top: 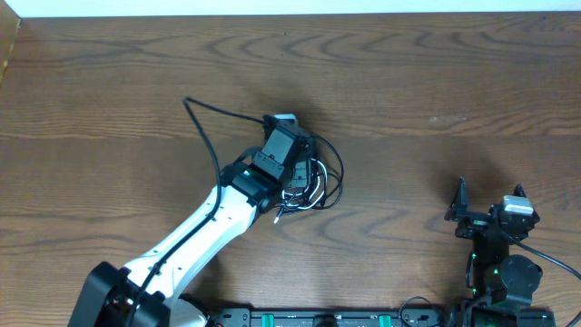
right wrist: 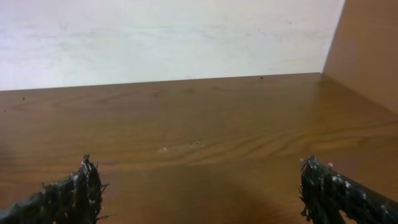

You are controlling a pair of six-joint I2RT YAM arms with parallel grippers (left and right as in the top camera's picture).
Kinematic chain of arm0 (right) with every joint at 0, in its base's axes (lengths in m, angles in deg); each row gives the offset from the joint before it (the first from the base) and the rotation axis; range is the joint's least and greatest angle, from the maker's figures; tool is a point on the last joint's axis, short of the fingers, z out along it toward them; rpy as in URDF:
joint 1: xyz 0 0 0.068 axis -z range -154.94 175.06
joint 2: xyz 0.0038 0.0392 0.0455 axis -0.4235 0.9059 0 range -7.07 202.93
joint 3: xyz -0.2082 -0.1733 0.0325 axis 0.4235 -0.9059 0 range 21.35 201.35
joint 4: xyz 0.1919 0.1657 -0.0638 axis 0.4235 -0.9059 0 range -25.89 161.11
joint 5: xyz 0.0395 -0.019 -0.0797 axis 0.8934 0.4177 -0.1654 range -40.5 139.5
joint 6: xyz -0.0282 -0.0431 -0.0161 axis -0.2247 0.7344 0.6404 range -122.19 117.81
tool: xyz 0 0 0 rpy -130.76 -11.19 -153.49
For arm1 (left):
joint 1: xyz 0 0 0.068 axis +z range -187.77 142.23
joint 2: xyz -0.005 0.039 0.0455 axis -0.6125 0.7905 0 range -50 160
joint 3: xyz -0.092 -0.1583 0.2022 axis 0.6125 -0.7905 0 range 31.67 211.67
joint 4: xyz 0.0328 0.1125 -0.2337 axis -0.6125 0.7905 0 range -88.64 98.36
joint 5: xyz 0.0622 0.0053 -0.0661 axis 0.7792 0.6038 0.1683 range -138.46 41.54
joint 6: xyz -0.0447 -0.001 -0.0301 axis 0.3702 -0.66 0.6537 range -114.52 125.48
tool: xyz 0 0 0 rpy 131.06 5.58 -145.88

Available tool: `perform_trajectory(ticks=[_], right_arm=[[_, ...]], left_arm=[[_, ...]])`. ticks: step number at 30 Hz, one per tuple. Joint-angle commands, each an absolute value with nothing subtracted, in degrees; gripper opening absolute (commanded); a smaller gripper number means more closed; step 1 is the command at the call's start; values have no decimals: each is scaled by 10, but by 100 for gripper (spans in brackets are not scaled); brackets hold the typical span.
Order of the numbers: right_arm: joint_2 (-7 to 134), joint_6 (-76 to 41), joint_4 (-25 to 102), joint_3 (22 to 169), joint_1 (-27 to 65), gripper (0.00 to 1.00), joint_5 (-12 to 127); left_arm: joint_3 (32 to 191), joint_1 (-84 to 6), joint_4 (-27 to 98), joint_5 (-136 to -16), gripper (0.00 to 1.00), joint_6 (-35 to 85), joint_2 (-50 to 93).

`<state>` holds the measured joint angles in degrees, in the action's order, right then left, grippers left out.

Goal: Untangle cables

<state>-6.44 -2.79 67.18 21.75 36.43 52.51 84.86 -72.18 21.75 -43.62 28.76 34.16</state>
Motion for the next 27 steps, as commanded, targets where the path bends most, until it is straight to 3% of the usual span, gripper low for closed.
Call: perform_trajectory(ticks=[1, 9, 12, 17, 19, 27], right_arm=[[-67, -21, 670, 217, 362, 99, 524], [-67, -21, 670, 217, 362, 99, 524], [-67, -21, 670, 217, 362, 99, 524], [-67, -21, 670, 217, 362, 99, 524], [-67, -21, 670, 217, 362, 99, 524], [-67, -21, 670, 217, 362, 99, 524]], left_arm=[[850, -722, 219, -382, 71, 186, 361], [850, -722, 218, -349, 68, 186, 411], [850, -722, 218, -349, 42, 186, 415], [850, -722, 205, -324, 13, 186, 412], [850, -721, 199, -307, 8, 186, 412], [863, -714, 188, -293, 8, 193, 322]])
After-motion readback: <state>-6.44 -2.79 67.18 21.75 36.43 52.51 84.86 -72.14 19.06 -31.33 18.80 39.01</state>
